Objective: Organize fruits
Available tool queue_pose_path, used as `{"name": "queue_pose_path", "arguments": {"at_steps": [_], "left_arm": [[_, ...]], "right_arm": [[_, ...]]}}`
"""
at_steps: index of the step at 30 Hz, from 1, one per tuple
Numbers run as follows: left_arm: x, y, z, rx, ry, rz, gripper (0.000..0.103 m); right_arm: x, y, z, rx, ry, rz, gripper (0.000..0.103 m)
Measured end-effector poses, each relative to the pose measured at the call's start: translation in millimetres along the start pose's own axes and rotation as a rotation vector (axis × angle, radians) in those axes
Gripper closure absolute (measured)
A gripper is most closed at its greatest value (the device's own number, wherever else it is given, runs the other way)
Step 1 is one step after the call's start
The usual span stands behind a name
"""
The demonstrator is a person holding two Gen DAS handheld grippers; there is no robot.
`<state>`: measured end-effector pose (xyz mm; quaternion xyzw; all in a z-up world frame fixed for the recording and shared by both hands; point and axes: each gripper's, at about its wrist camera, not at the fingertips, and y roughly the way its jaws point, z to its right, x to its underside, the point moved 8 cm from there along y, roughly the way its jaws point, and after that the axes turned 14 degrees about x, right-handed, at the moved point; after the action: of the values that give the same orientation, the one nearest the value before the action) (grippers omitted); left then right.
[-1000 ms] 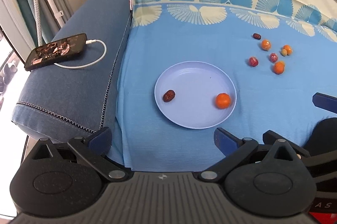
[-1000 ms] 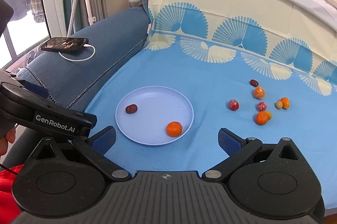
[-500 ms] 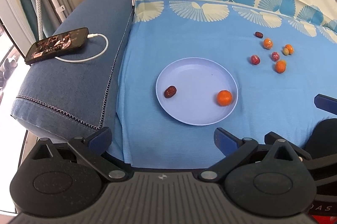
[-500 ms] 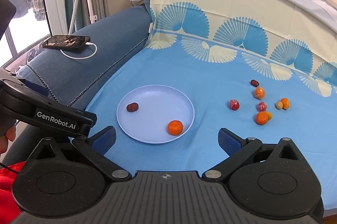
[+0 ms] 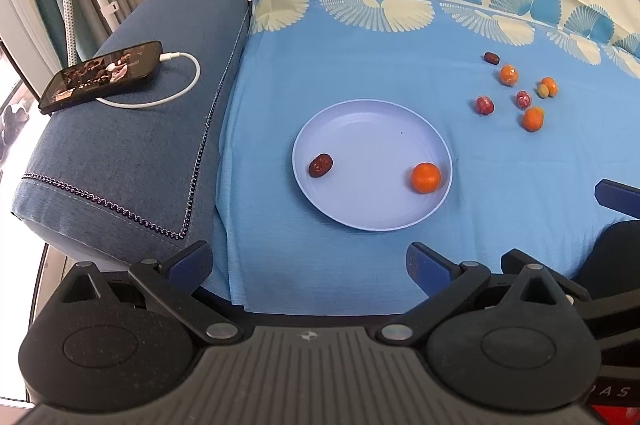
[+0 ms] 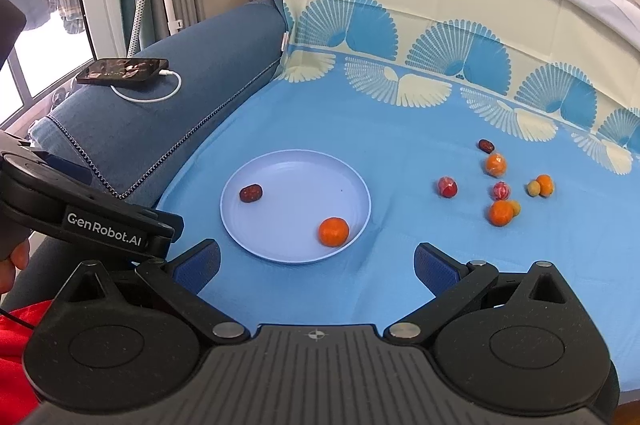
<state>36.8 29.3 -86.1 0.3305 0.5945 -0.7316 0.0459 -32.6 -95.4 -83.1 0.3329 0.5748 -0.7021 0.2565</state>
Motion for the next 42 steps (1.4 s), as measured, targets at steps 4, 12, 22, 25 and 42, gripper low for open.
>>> {"name": "queue_pose_path", "arguments": {"at_steps": [4,12,22,25,42], "left_arm": [[1.2,3.2,-0.9,0.002,-0.001,-0.009,0.000],[2.6,11.7,-4.0,0.000,-0.004,-0.030,0.000],[0.9,28.6,-0.8,-0.008,0.006,-0.076,0.000],[-1.1,32.8,2.6,-0.010,0.014,-0.087,0.000],[-64.8,103.1,61.4,0.028,0.090,-0.168,0.000]], "right_arm": [[1.1,3.0,0.4,-0.004,0.000,-0.009,0.001],[4.0,10.9,-1.5,-0.009,0.004,-0.034,0.001],[6.3,23.4,2.0,-0.014,0.014,-0.053,0.001],[7.1,29.5,6.3,-0.011,0.034,-0.064,0.001],[14.9,90.5,108.8,0.186,0.190,-0.104,0.001]]}}
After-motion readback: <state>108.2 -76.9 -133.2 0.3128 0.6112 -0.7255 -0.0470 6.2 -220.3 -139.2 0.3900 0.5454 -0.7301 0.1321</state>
